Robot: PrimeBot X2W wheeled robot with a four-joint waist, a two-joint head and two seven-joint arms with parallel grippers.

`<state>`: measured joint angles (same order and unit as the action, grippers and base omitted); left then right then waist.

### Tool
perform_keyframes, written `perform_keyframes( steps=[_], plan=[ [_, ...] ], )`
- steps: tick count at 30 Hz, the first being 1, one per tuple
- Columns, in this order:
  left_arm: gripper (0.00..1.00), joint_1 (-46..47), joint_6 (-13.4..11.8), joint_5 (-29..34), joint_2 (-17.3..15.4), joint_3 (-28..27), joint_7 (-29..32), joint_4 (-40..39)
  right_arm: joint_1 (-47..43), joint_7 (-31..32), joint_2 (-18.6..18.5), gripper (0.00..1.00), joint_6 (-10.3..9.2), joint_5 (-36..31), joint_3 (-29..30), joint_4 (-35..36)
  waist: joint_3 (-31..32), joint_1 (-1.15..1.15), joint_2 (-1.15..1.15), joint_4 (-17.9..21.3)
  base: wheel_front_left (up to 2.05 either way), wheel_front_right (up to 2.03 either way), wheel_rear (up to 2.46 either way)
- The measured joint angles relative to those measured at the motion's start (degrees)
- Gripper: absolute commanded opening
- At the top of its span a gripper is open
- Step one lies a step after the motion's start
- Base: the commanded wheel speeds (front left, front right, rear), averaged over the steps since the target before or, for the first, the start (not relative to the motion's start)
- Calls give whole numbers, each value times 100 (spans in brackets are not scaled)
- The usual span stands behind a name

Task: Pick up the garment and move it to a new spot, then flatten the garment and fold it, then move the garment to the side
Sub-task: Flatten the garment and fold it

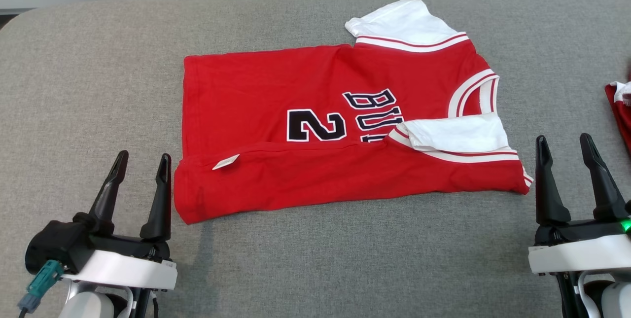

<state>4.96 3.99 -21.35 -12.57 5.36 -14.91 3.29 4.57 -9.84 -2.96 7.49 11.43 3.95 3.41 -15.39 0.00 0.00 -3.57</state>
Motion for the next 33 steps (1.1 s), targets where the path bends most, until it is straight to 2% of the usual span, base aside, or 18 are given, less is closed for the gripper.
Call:
perform_keyframes(
  steps=[8,15,19,27,28,29,30,33],
  plan=[
    [100,17,182,-165,52,347,79,608,-133,98,11,100,0,76,127,-495,-145,0,0,-38,0,0,0],
    [100,91,286,-515,215,695,140,1370,70,-76,19,100,0,294,-19,-1515,-364,0,0,-24,0,0,0],
    [100,193,309,-942,247,724,326,1682,308,-147,20,100,0,411,-101,-1983,-425,0,0,0,0,0,0],
    [100,518,346,-1292,46,950,493,1900,751,-249,15,100,0,476,-316,-2620,-498,0,0,26,0,0,0],
    [50,557,346,-1344,16,999,517,1916,799,-259,13,100,-1,485,-344,-2670,-509,0,0,30,0,0,0],
    [27,602,346,-1386,-18,1036,528,1931,849,-271,7,50,-1,522,-391,-2720,-517,0,0,38,0,0,0],
    [0,622,346,-1426,-57,1065,531,1936,899,-281,3,0,-1,537,-422,-2786,-523,0,0,46,0,0,0],
    [0,640,346,-1556,-182,1177,541,1941,959,-316,-7,0,0,598,-476,-2904,-512,0,0,62,0,0,0]
  ],
)
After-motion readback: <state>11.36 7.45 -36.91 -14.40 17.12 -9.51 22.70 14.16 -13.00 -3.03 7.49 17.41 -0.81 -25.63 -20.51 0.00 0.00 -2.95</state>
